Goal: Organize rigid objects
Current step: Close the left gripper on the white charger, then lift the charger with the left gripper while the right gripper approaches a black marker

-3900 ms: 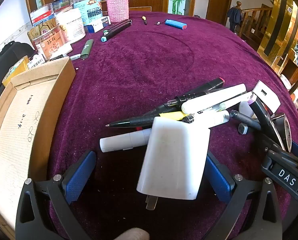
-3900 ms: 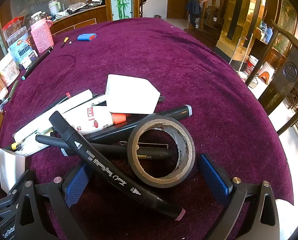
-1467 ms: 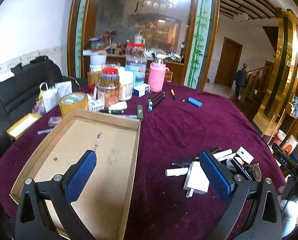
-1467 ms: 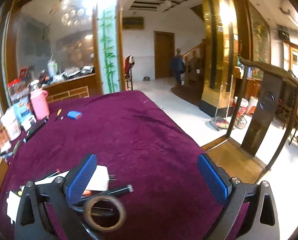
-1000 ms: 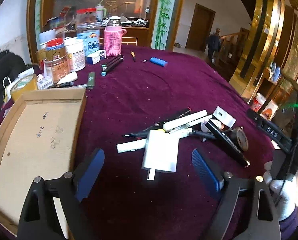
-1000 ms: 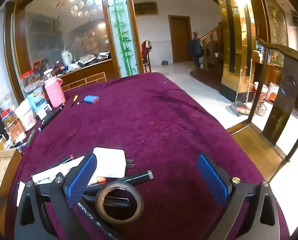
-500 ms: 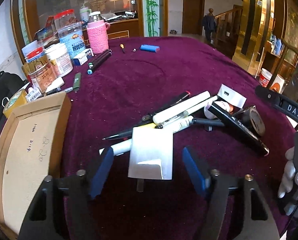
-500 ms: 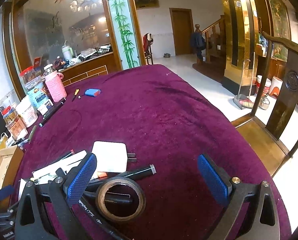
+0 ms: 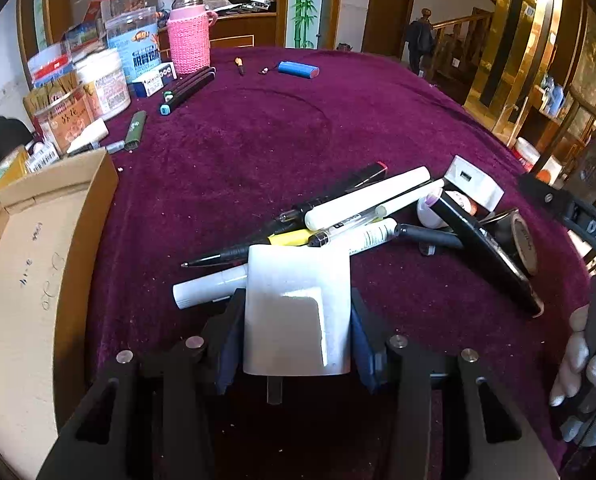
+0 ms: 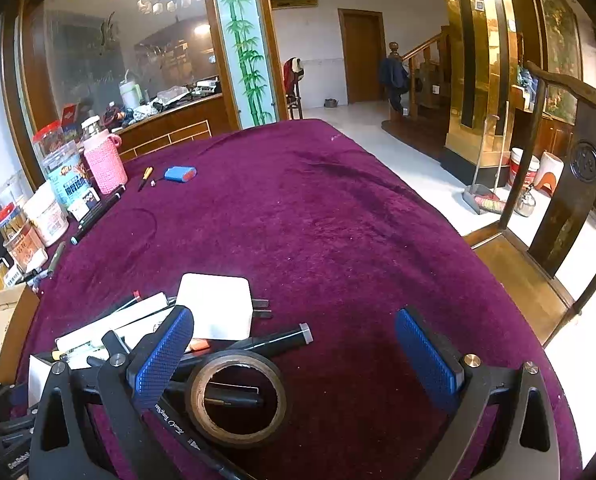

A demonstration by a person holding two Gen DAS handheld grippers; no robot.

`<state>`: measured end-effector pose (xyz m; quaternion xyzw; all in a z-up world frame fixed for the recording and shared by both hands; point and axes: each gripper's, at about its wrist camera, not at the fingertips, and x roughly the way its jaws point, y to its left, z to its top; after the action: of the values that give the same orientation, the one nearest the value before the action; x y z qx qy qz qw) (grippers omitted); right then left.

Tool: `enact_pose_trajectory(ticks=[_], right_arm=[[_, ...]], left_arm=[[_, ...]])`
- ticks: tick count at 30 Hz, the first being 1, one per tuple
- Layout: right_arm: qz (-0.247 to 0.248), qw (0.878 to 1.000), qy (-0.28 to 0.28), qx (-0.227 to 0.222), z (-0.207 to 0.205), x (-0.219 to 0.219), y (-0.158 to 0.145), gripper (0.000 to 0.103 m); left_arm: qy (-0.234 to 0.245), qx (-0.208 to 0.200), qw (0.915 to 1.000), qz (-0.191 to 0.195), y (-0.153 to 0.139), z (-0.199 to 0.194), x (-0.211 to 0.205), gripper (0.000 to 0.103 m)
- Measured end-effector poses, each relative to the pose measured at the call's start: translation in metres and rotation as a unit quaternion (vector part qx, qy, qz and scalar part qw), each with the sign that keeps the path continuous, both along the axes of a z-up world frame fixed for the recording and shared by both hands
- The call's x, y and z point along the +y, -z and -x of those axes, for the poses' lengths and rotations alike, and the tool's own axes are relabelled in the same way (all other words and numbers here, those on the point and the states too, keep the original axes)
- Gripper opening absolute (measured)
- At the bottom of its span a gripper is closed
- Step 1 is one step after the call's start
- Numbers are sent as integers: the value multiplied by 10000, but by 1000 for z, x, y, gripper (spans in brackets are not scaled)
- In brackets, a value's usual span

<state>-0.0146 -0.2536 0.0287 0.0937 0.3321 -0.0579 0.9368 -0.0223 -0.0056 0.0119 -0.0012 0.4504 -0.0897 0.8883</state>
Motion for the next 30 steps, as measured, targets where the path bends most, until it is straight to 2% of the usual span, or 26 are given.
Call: enact_pose_trajectory(ticks=[3, 10, 15, 21, 24, 25, 30], right_arm=[[27, 10000, -16, 33, -2, 2, 1, 102], [-53, 9997, 31, 231, -9, 1, 7, 102], [-259, 9985, 205, 429, -14, -8, 14, 102], [-733, 9908, 538, 1004, -26, -28, 31, 102], [-358, 9901, 698, 1160, -26, -20, 28, 102], [-176, 9913, 741, 1072, -21, -15, 22, 102], [-177, 9967, 218, 764, 7, 10, -4, 102]], left_arm=[[23, 54, 9995, 320, -3, 2, 6, 46], [307, -262, 9952, 888, -25, 22, 16, 46], [512, -593, 9910, 1082, -42, 40, 31, 46], [477, -844, 9873, 1256, -53, 64, 65, 46], [324, -918, 9874, 1250, -55, 77, 86, 46], [266, -946, 9874, 1244, -56, 81, 93, 46], [-44, -1029, 9876, 1181, -56, 100, 124, 46]])
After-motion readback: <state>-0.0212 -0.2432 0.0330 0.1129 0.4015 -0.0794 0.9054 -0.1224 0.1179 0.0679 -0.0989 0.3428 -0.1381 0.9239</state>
